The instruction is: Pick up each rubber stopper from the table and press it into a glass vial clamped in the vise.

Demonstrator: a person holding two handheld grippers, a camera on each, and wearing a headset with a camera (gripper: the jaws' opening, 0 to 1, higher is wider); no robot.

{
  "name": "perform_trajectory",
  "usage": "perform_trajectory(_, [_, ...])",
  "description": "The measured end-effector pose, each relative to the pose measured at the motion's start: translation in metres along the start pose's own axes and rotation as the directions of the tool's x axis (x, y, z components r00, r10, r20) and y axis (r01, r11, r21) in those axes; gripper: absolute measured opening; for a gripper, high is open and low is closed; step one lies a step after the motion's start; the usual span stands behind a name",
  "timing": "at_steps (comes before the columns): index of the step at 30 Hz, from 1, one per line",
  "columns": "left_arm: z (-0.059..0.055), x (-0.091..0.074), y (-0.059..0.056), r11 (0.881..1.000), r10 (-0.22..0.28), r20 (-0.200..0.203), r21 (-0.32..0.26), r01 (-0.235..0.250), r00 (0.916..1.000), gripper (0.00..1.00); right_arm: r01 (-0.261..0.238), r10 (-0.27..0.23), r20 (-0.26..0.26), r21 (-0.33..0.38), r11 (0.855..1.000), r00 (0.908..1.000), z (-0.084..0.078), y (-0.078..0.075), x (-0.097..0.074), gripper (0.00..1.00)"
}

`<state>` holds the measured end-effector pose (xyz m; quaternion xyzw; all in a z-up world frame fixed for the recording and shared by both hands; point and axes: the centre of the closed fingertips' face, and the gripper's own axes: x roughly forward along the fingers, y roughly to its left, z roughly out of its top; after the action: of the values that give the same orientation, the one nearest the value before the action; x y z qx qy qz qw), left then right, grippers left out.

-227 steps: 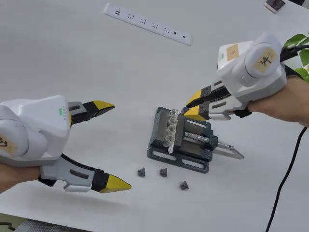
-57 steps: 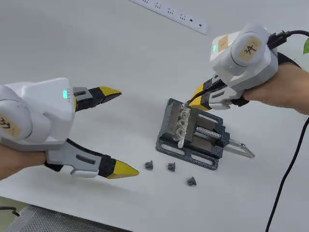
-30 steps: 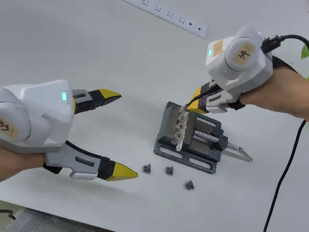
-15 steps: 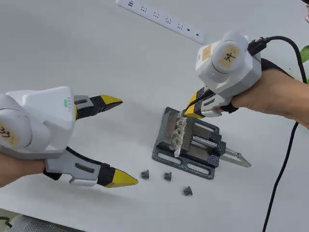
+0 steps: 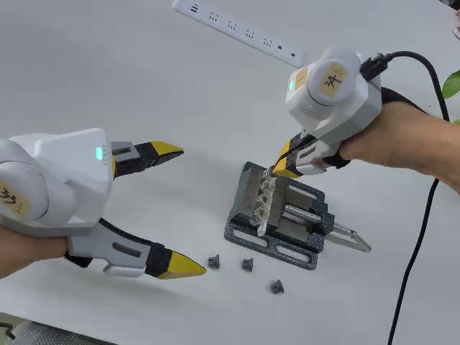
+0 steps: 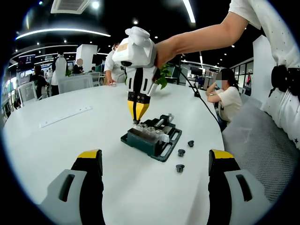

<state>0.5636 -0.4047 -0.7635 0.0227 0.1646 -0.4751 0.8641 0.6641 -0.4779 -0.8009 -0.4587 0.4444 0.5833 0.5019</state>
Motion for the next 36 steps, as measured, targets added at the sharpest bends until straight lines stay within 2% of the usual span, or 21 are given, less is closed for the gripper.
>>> perform_trajectory(9, [0.001,-0.001,0.002,1.0,0.007,0.0,0.001,-0.007,1.0,0.93,0.012,-0.013,-0.019,-0.036,0.999,0.9997,0.001,0.0,0.001,0.0])
perform_trajectory(17, [0.002,0.0,0.002,1.0,0.008,0.002,0.002,-0.008,1.0,0.93,0.008,-0.008,-0.009,-0.027,1.0,0.9999,0.0,-0.002,0.002,0.0])
perform_trajectory(24, [0.003,0.0,0.002,1.0,0.014,0.007,0.003,-0.014,0.9999,0.93,0.035,-0.036,-0.021,-0.058,0.998,0.9991,0.002,0.001,0.003,0.0])
perform_trajectory(29, [0.004,0.0,-0.002,1.0,0.008,0.004,0.009,-0.008,1.0,0.93,0.037,-0.038,-0.021,-0.05,0.998,0.9991,0.001,0.0,0.003,0.0])
perform_trajectory(31, [0.005,-0.001,-0.005,1.0,0.005,0.005,0.006,-0.005,1.0,0.93,0.047,-0.047,-0.008,-0.025,0.999,0.9989,0.001,0.0,0.003,0.0])
perform_trajectory(32, [0.005,-0.001,-0.006,1.0,0.002,0.003,0.006,-0.002,1.0,0.93,0.052,-0.052,-0.006,-0.063,0.997,0.9986,0.001,0.0,0.003,0.0])
perform_trajectory(33, [0.003,-0.001,-0.007,1.0,-0.003,-0.008,0.014,0.003,1.0,0.93,0.051,-0.052,-0.005,-0.054,0.997,0.9987,0.001,0.0,0.002,0.0])
perform_trajectory(34, [0.003,-0.001,-0.008,1.0,-0.004,-0.011,0.016,0.004,0.9999,0.93,0.058,-0.058,-0.007,-0.016,0.998,0.9983,0.001,0.001,0.001,0.0])
perform_trajectory(36, [0.004,-0.002,-0.01,1.0,-0.008,-0.016,0.017,0.008,0.9998,0.93,0.073,-0.073,-0.013,-0.054,0.996,0.9972,0.002,0.001,0.001,0.0])
